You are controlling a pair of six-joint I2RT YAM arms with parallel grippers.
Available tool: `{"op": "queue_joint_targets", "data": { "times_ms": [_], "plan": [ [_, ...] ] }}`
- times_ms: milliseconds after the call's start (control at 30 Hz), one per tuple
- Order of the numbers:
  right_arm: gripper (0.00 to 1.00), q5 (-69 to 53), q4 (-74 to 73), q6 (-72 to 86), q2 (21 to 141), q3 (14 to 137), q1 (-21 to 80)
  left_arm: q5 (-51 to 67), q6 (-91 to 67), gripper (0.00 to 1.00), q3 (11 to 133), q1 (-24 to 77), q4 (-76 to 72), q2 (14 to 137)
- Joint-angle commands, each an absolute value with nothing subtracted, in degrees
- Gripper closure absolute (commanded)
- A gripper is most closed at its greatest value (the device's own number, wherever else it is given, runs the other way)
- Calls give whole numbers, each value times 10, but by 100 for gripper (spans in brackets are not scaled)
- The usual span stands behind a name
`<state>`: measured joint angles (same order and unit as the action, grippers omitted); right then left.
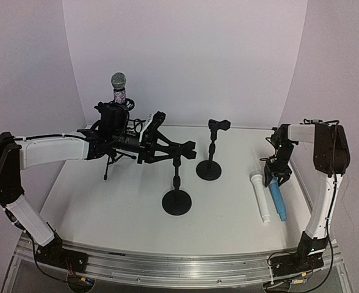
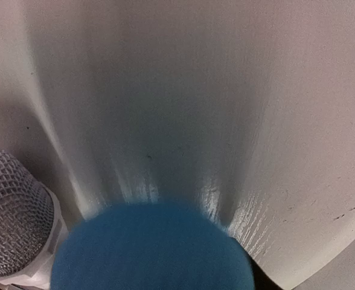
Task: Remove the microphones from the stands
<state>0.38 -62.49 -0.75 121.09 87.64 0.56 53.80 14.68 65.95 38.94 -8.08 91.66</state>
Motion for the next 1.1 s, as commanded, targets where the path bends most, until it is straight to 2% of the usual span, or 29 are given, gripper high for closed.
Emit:
{"op": "queue_joint_targets", "data": {
  "times_ms": [0,67,533,667,767,1067],
  "plan": [
    [38,0,-620,19,1220,887,5,558,138,100,672,386,-140,903],
    [19,0,-619,22,1222,890,5,559,137,100,672,386,-140,904],
    [21,7,-620,31,1185,885,5,561,136,100,668,386,-142,905],
    [20,24,-621,34,1163,896,6,562,137,97,669,386,-142,907],
    [20,29,-622,35,1140,906,5,562,137,88,671,386,-143,908],
    [20,25,-632,34,1072,917,6,576,129,36,660,386,-160,899]
  ]
}}
